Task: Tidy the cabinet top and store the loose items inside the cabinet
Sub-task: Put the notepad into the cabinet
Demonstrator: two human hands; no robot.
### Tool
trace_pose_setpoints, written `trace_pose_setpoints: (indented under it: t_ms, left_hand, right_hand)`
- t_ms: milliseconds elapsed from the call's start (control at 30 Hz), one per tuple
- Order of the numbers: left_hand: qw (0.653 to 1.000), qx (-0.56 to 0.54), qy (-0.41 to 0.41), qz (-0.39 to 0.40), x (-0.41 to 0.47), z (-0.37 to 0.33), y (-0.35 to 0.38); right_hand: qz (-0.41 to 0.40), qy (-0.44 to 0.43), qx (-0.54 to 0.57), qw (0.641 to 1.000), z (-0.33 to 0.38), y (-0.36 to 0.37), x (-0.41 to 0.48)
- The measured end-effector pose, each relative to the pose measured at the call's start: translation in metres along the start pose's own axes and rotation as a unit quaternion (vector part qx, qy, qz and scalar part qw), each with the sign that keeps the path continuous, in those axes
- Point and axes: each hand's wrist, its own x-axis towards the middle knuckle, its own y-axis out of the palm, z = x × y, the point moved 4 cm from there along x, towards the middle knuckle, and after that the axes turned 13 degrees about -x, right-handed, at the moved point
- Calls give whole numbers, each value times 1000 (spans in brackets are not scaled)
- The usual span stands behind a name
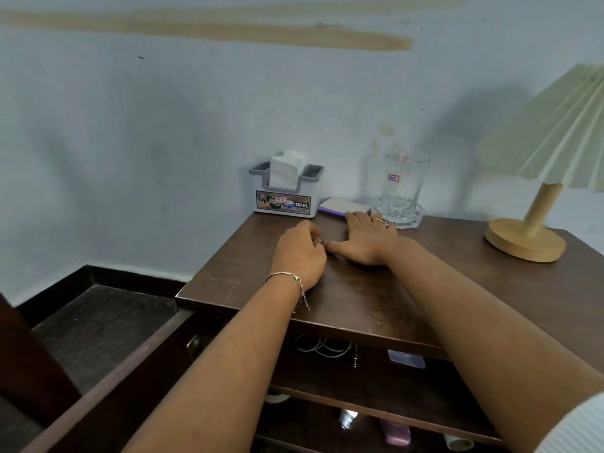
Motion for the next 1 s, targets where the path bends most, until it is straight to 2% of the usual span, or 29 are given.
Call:
trace_pose_setpoints:
  t_ms: [167, 500, 667, 1000]
  left_hand:
    - [1000, -16, -7, -7, -4, -2, -2]
    - [998, -48, -26, -29, -2, -1, -3]
    - [997, -58, -34, -30, -2, 0, -3]
    - [997, -58, -31, -45, -5, -3, -5]
  right_hand:
    - [-5, -1, -1, 1000, -1, 4, -3]
    - [-68, 16, -56, 996, -4, 6, 20]
    - [-95, -10, -72, 993, -2, 2, 14]
    - [-123, -88, -18, 988, -8, -6, -29]
